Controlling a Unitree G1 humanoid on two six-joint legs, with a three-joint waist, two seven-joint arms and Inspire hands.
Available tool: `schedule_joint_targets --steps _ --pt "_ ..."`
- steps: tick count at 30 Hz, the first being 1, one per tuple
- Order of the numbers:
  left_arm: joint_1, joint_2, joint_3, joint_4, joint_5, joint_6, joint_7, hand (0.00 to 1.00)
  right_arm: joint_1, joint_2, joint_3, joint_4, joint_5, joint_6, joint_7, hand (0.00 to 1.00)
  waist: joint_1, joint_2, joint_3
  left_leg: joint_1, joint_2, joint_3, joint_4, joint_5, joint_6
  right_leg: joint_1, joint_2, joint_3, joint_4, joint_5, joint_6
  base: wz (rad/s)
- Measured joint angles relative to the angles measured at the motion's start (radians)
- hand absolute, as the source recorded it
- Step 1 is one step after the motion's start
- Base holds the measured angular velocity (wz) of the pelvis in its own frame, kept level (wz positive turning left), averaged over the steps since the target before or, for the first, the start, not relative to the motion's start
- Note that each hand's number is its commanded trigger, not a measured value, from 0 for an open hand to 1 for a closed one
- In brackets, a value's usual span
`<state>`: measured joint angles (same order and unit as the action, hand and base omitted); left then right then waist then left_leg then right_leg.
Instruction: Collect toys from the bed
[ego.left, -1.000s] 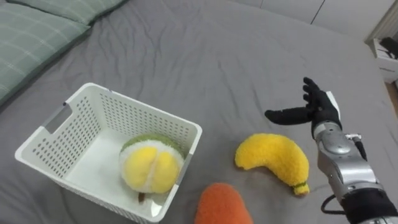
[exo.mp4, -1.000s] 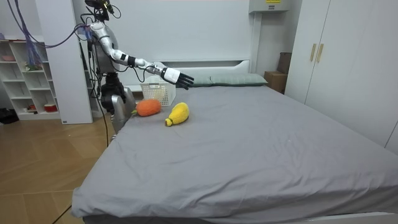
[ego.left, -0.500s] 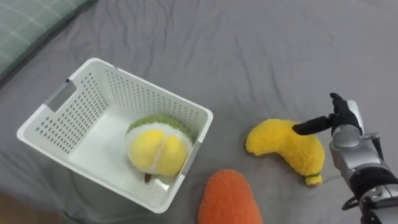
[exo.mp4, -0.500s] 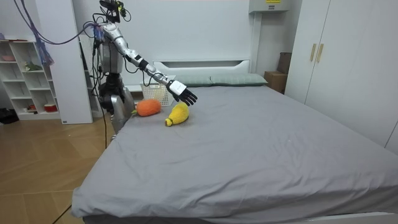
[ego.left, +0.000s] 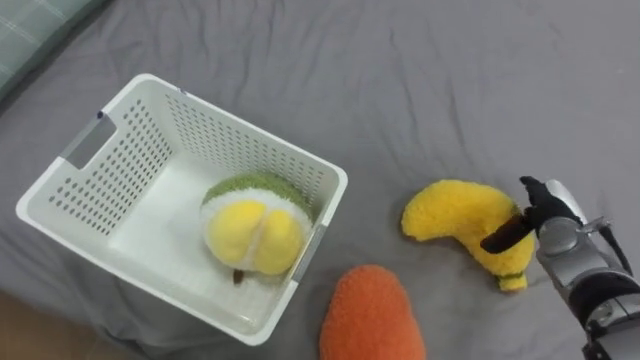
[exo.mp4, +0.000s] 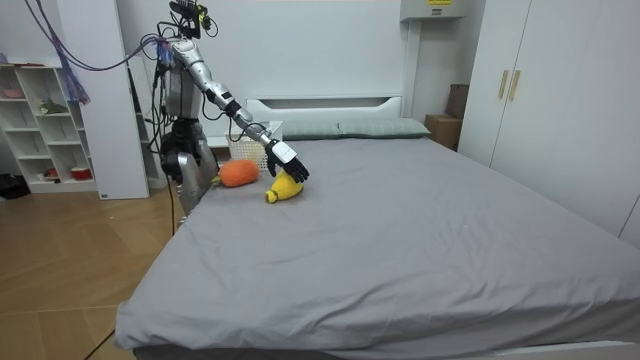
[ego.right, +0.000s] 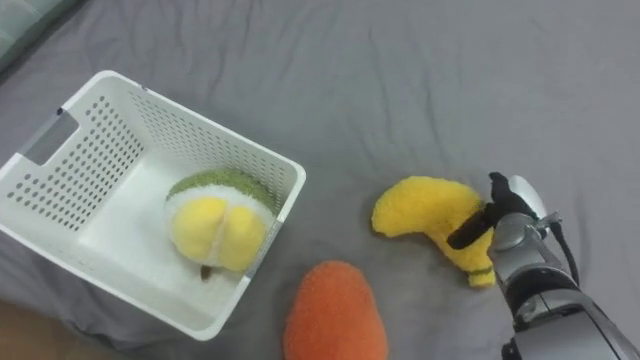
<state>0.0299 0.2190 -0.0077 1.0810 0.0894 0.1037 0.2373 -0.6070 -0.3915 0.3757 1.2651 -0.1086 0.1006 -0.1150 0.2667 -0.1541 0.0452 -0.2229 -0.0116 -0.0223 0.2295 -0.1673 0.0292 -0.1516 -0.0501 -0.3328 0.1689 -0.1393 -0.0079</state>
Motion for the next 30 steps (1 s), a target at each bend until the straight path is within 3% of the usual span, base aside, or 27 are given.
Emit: schedule_joint_targets --steps 4,7,8,19,30 --pt "-0.007 0.004 -0.004 0.001 -0.001 0.000 -0.014 0.00 0.000 0.000 0.005 0.014 -0.012 0.002 0.044 0.02 0.014 -0.001 0.0001 -0.009 0.000 -0.007 0.000 0.000 0.000 -0.007 0.000 -0.003 -0.001 0.000 0.000 0.04" --pt "-0.016 0.007 -0.005 0.001 -0.017 -0.001 -0.016 0.00 0.000 0.000 0.006 0.014 -0.012 0.002 0.063 0.81 0.017 -0.006 0.0004 -0.014 -0.001 -0.013 0.002 0.000 0.000 -0.009 -0.001 -0.012 -0.002 0.000 0.000 0.05" --pt "-0.018 0.009 -0.005 0.001 -0.019 -0.001 -0.020 0.00 -0.001 0.000 0.006 0.014 -0.012 0.002 0.070 1.00 0.017 -0.009 0.0000 -0.014 -0.001 -0.013 0.002 0.000 0.000 -0.008 -0.001 -0.014 -0.002 0.000 0.000 0.00" --pt "-0.030 0.019 -0.005 0.026 -0.020 -0.001 -0.033 0.00 0.005 -0.005 0.006 0.015 -0.018 0.011 0.091 1.00 0.018 -0.016 -0.0016 -0.016 -0.001 -0.014 0.009 0.001 -0.001 -0.006 -0.001 -0.021 -0.002 0.001 -0.001 0.01" --pt "-0.031 0.026 -0.005 0.028 -0.019 -0.001 -0.031 0.00 0.009 -0.005 0.028 0.015 -0.059 -0.001 0.091 1.00 0.041 0.003 -0.0106 -0.031 -0.001 -0.022 0.010 0.001 -0.001 -0.015 -0.001 -0.033 -0.001 0.001 -0.002 0.02"
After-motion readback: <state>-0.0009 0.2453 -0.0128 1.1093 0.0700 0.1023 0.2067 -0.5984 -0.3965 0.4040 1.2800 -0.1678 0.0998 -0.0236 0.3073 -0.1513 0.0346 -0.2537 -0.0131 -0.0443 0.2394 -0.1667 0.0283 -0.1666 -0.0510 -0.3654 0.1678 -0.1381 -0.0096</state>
